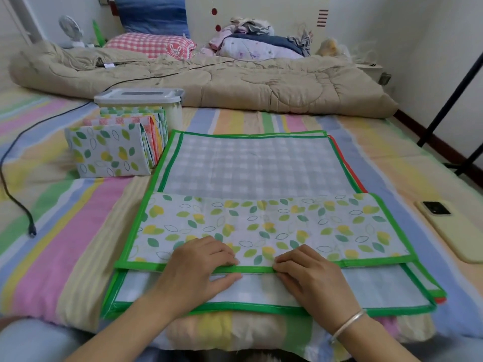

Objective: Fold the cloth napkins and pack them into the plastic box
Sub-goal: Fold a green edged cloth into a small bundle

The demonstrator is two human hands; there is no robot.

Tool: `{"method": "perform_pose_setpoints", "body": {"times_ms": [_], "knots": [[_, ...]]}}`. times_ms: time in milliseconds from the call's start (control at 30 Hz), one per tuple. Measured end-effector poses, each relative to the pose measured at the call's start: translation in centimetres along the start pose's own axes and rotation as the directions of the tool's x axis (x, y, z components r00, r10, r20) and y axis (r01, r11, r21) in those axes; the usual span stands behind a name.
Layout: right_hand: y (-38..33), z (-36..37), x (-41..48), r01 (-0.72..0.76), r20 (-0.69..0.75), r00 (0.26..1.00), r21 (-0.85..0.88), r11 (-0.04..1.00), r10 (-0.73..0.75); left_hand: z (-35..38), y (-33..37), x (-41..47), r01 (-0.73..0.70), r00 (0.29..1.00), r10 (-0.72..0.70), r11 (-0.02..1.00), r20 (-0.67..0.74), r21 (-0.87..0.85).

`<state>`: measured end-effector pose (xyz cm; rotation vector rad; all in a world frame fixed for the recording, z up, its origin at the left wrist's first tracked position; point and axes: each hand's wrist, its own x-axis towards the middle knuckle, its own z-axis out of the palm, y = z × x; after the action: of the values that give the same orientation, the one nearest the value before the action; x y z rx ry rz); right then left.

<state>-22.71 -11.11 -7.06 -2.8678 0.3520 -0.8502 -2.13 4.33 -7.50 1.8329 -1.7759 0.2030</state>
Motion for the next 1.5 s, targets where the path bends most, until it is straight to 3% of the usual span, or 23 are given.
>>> {"method": "perform_pose_setpoints", "body": {"times_ms": [100,167,267,367,533,633,667,800,967,1167,1333,1500], "knots": [[0.2,0.2,0.0,-0.010,0.020,1.000,0.004,1.000,0.009,0.0,0.1,2.1,0.099,0.993,-0.099,0.995,-0.058,-0.002],[0.3,0.3,0.0,-0.017,0.034,0.999,0.020,1.000,0.016,0.2,-0.4,4.1,0.208,0.977,-0.211,0.974,0.035,0.087],[0.4,0.0,0.1,-0.031,0.064,0.998,0.038,0.999,0.029,0.3,-2.2,6.0,0.293,0.873,-0.403,0.884,0.275,0.365],[0.3,-0.4,0.4,-0.090,0.138,0.987,0.030,0.996,0.085,1.2,-3.5,5.6,0.340,0.766,-0.536,0.806,0.355,0.484],[-0.3,-1.2,5.5,-0.287,0.271,0.912,-0.118,0.951,0.309,2.4,-3.8,4.6,0.352,0.751,-0.554,0.796,0.360,0.492],[-0.2,1.4,8.8,-0.293,0.210,0.927,-0.112,0.949,0.311,2.6,-3.8,4.6,0.362,0.755,-0.560,0.789,0.341,0.496],[0.0,2.5,9.4,-0.291,0.272,0.907,-0.141,0.946,0.320,2.7,-3.7,4.6,0.359,0.759,-0.560,0.786,0.333,0.503],[1.7,5.8,9.7,-0.321,0.533,0.731,-0.283,0.904,0.427,2.7,-3.9,4.3,0.372,0.771,-0.541,0.811,0.336,0.452],[3.6,5.4,8.4,-0.440,0.474,0.711,-0.275,0.855,0.519,1.6,-4.8,4.4,0.604,0.732,-0.641,0.767,0.230,0.214],[10.7,1.9,5.3,-0.658,0.331,0.565,-0.372,0.655,0.756,0.2,-5.8,4.0,0.562,0.696,-0.682,0.712,0.225,0.421],[11.6,1.4,5.1,-0.660,0.344,0.511,-0.430,0.615,0.788,0.2,-5.7,3.4,0.543,0.611,-0.766,0.591,0.202,0.597],[12.0,1.0,5.1,-0.663,0.355,0.496,-0.435,0.610,0.792,0.1,-5.8,3.4,0.547,0.594,-0.777,0.580,0.209,0.604]]}}
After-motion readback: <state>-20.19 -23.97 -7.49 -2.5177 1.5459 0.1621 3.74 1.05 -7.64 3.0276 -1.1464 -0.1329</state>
